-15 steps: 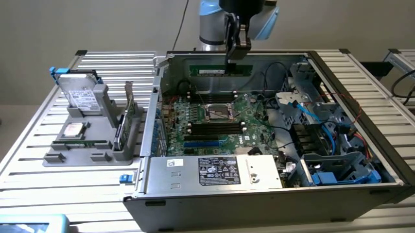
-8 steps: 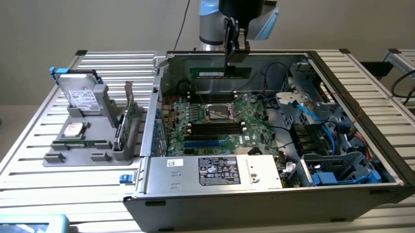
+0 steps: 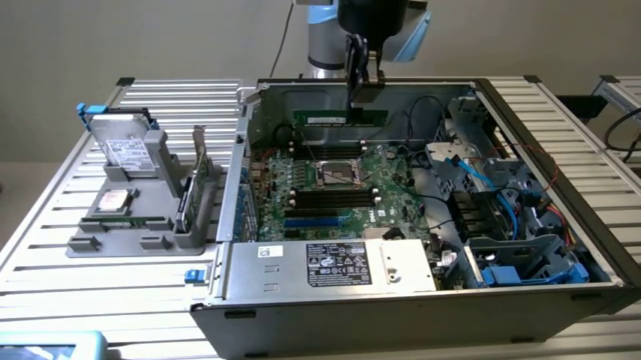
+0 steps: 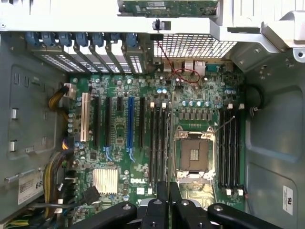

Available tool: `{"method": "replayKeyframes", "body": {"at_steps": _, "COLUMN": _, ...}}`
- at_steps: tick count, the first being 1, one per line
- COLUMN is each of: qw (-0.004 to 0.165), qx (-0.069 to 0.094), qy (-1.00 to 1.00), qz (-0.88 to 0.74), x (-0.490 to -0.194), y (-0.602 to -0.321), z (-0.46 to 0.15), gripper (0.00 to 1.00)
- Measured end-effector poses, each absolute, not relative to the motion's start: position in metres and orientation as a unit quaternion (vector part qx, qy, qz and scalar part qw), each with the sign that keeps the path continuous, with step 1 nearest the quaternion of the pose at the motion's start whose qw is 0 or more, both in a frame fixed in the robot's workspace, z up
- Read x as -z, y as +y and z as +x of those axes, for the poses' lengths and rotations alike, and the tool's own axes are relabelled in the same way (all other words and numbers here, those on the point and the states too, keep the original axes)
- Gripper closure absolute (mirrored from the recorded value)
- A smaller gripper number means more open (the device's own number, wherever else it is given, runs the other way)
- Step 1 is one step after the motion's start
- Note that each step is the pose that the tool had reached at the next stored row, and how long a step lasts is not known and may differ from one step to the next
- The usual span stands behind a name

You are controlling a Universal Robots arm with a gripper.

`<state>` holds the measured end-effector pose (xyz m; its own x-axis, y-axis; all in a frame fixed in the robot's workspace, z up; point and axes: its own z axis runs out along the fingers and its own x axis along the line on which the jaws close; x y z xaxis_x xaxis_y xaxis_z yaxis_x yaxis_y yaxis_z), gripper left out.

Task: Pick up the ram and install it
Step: 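Insert the ram into the slot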

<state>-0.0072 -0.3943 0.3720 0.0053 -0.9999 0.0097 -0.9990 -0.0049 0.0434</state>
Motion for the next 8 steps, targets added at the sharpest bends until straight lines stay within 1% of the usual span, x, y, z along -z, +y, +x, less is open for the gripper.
{"method": "replayKeyframes", "body": {"at_steps": 8, "qw": 0.017, "qx": 0.011, "qy": -0.705, "qz": 0.709, "x": -0.358, "y": -0.394, "z": -0.007, "gripper": 0.87}}
